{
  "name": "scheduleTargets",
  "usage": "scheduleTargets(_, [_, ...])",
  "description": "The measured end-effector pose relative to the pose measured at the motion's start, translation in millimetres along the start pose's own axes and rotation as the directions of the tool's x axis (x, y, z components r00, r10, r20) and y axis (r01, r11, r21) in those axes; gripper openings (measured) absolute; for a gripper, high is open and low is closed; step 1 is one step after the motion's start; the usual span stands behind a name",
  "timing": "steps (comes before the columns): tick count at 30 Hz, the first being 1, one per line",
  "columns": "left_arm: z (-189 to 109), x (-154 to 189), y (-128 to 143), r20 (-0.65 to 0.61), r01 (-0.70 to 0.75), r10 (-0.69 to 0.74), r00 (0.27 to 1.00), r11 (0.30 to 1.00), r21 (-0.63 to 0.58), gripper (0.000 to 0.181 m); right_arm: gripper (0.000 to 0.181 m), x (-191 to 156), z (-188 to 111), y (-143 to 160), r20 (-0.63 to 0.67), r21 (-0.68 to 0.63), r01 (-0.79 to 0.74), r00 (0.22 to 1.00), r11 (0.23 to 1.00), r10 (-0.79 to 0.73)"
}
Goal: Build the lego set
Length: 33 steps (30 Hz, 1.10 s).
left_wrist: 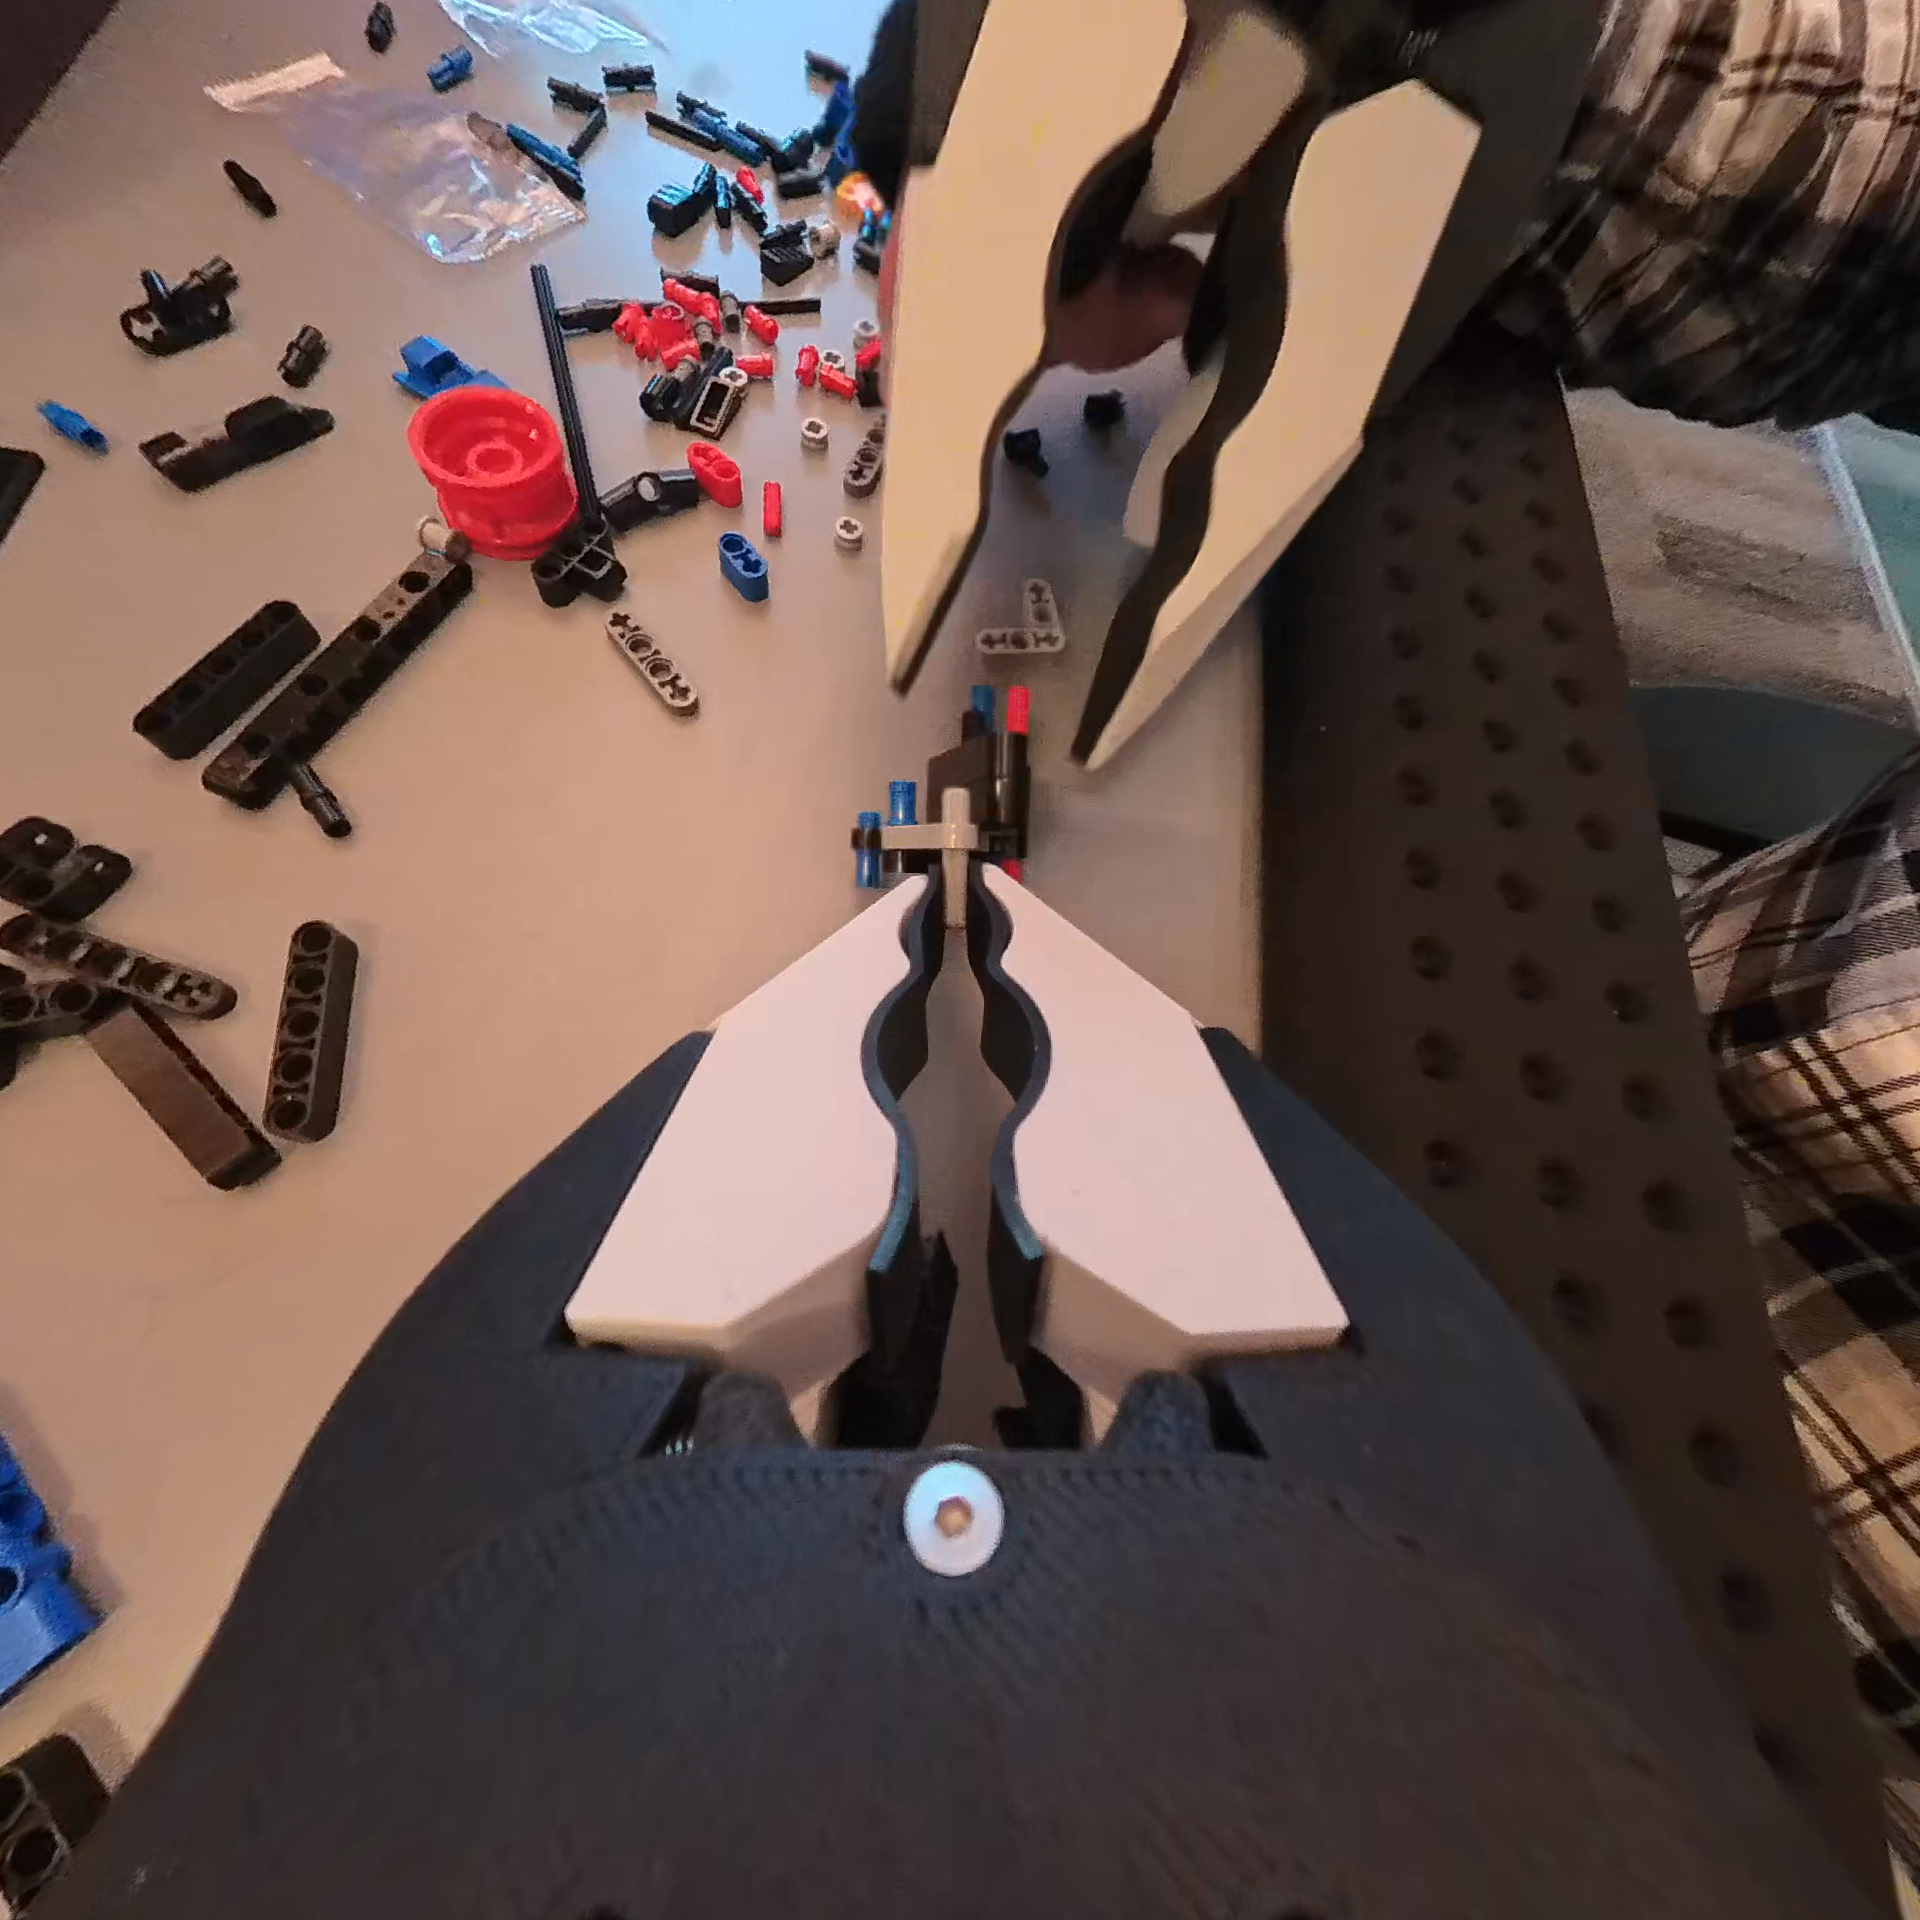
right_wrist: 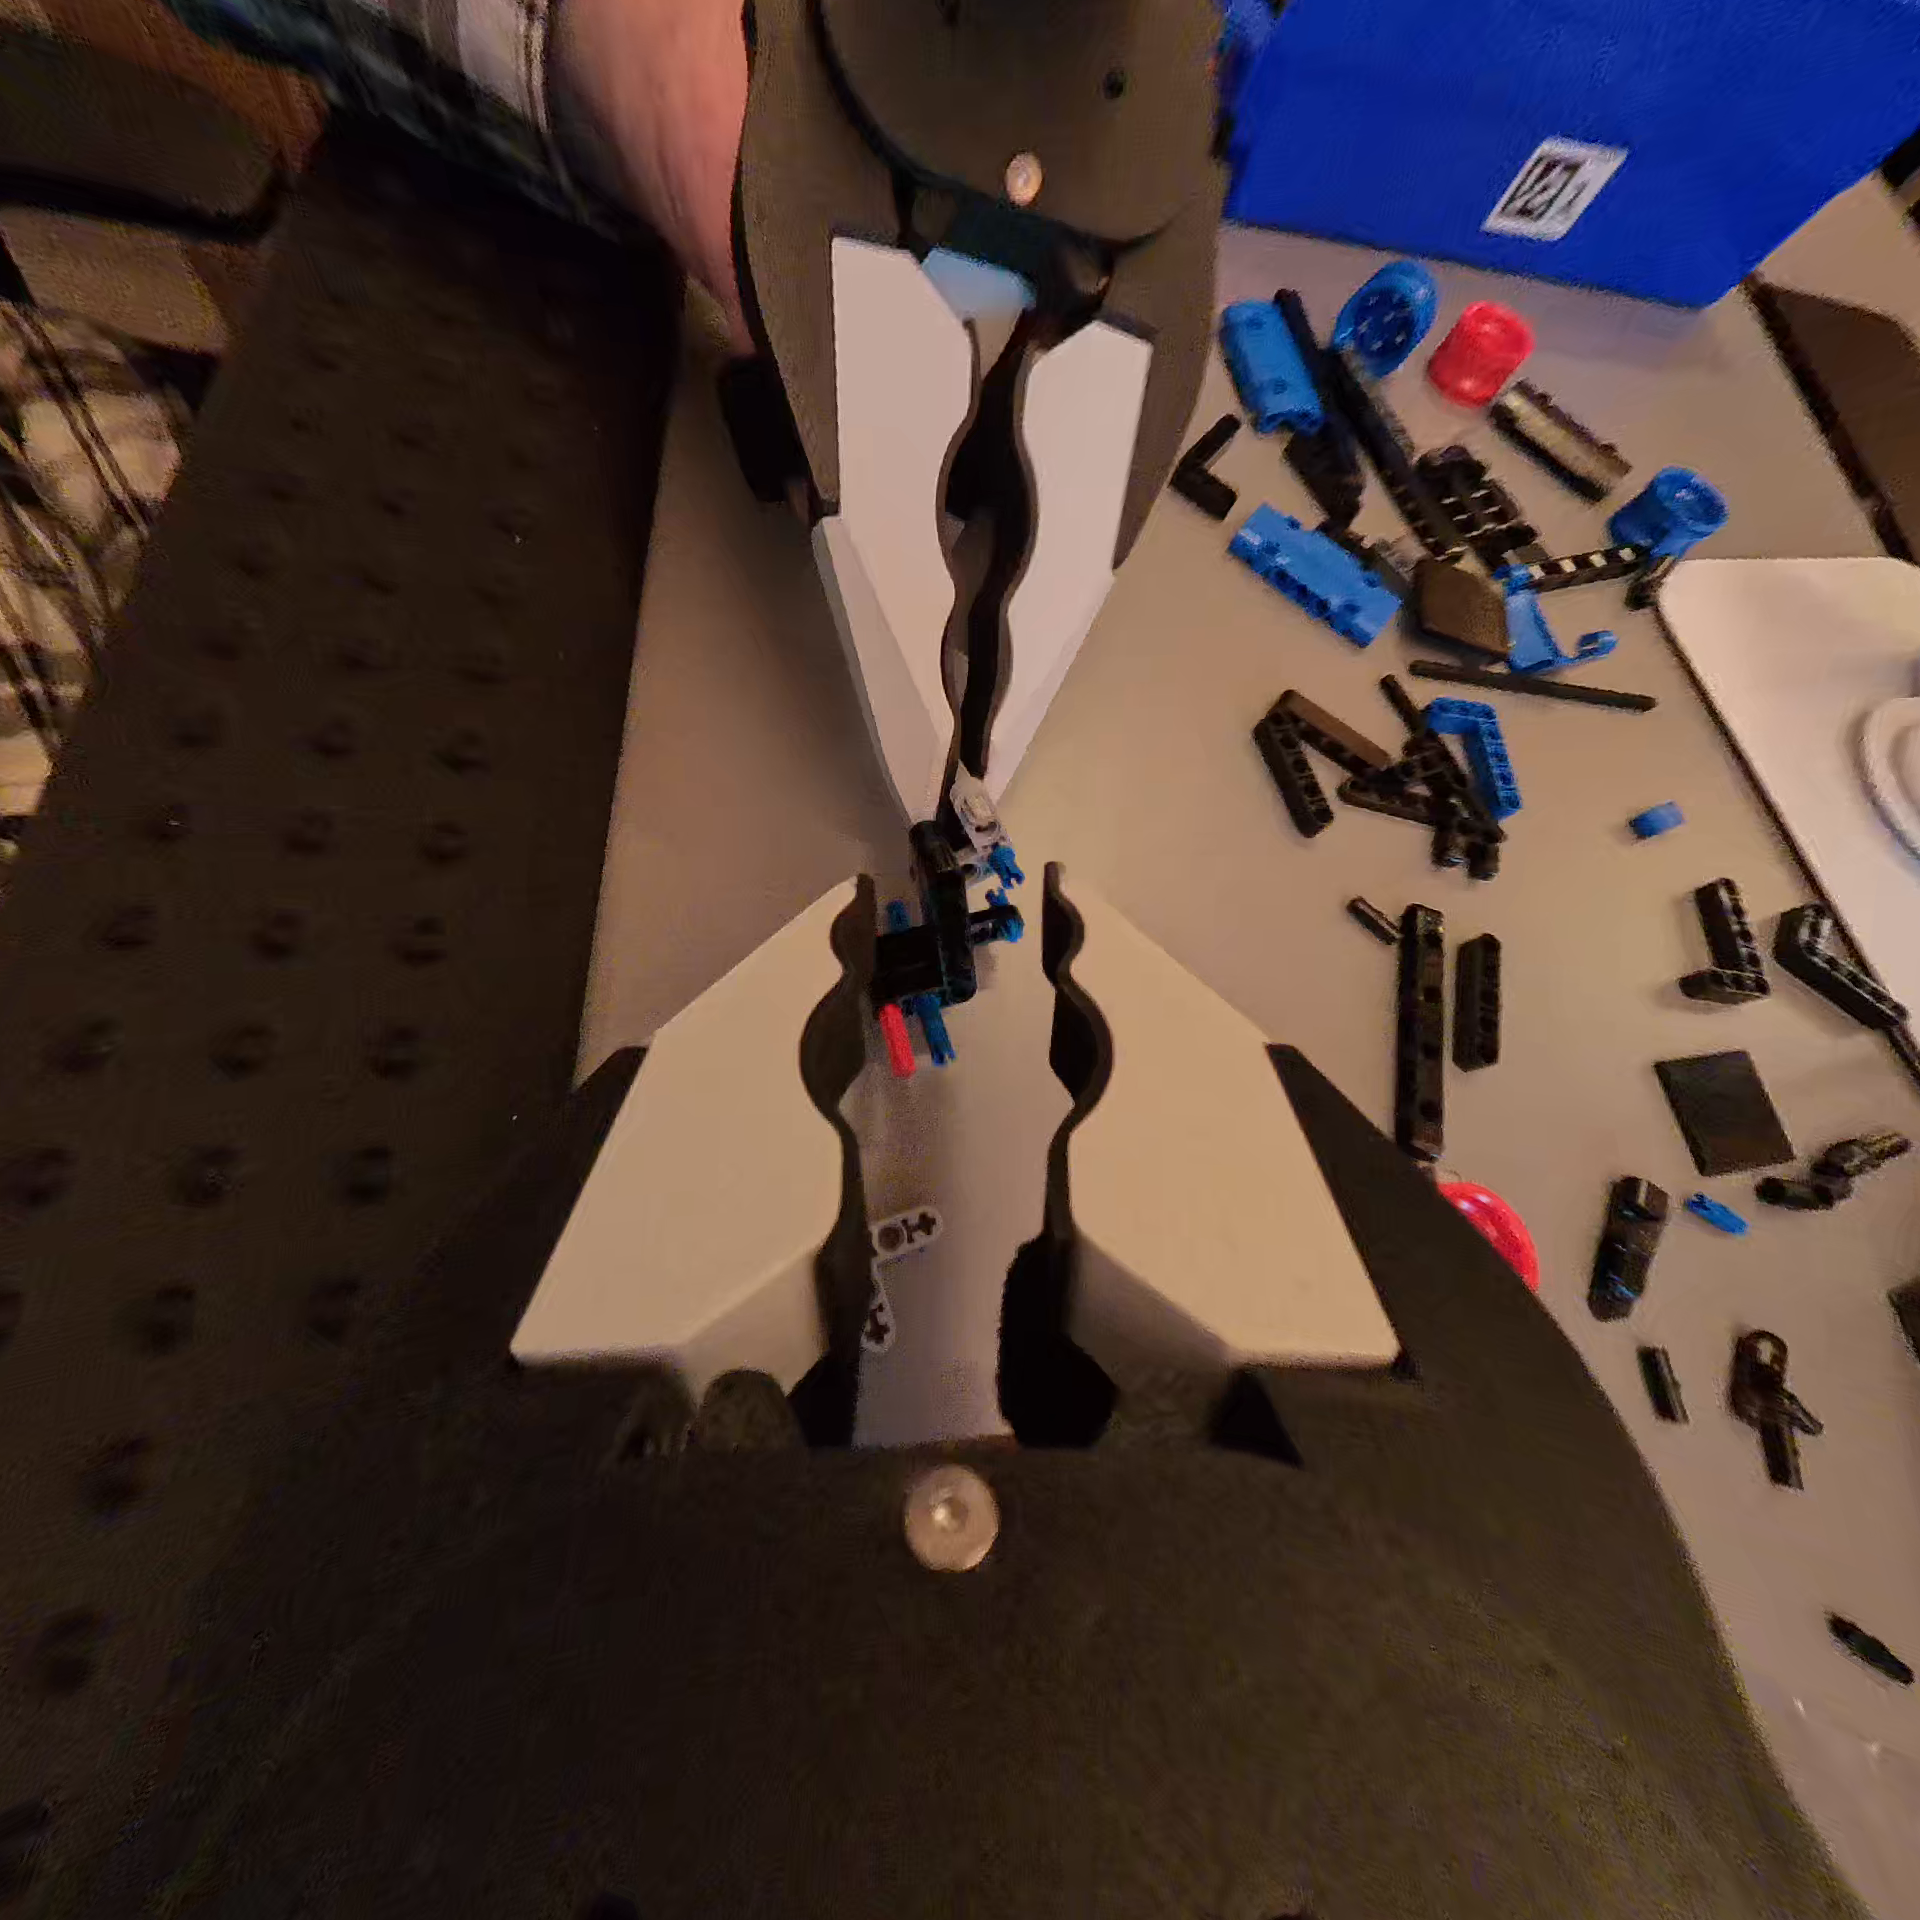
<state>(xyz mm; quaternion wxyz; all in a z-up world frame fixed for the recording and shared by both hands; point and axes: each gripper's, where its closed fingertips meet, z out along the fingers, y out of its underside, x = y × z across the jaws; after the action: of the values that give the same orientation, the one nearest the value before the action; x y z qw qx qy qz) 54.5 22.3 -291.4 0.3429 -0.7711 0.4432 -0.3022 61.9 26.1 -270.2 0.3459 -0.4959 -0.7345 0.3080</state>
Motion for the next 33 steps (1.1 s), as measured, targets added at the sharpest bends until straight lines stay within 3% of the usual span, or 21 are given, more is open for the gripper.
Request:
scheduleTargets(2, [2, 2, 2, -0.002, -0.005, 0.005, 1.0, 1.0, -0.018, 0.002, 0.009, -3, 10, 6, -0.002, -0.049, 0.043, 0.999, 0.998, -0.043])
scheduleTargets(5, [0, 1, 3, 0.004, 0.004, -0.004, 1.0, 1.0, -0.029, 0.002, 0.006, -5, 8, 5, -0.021, -0.03, 0.083, 0.996, 0.996, -0.084])
scheduleTargets(12, [-3, 8, 5, -0.064, 0.101, -0.106, 0.992, 0.992, -0.076, 0.002, 0.006, -12, 4, 4, -0.15, -0.056, 0.342, 0.926, 0.938, -0.346])
scheduleTargets(20, [-6, 15, 9, -0.171, 0.301, -0.318, 0.933, 0.946, -0.117, 0.001, 0.007, -17, 5, 2, -0.212, -0.116, 0.444, 0.863, 0.889, -0.459])
scheduleTargets(25, [-8, 14, 13, -0.205, 0.318, -0.345, 0.916, 0.935, -0.154, 0.002, 0.006, -23, 7, 0, -0.21, -0.122, 0.49, 0.837, 0.863, -0.505])
scheduleTargets(28, [-6, 9, 14, -0.17, 0.309, -0.332, 0.928, 0.939, -0.152, 0.015, 0.006, -24, 7, 1, -0.206, -0.118, 0.486, 0.841, 0.866, -0.5])
scheduleTargets(30, [-5, 8, 13, -0.173, 0.338, -0.357, 0.918, 0.932, -0.132, 0.045, 0.005, -23, 6, 2, -0.207, -0.121, 0.484, 0.842, 0.867, -0.499])
scheduleTargets(33, [-1, 19, 9, -0.256, 0.387, -0.405, 0.878, 0.914, -0.119, 0.04, 0.005, -25, 7, 2, -0.207, -0.124, 0.499, 0.832, 0.858, -0.514])
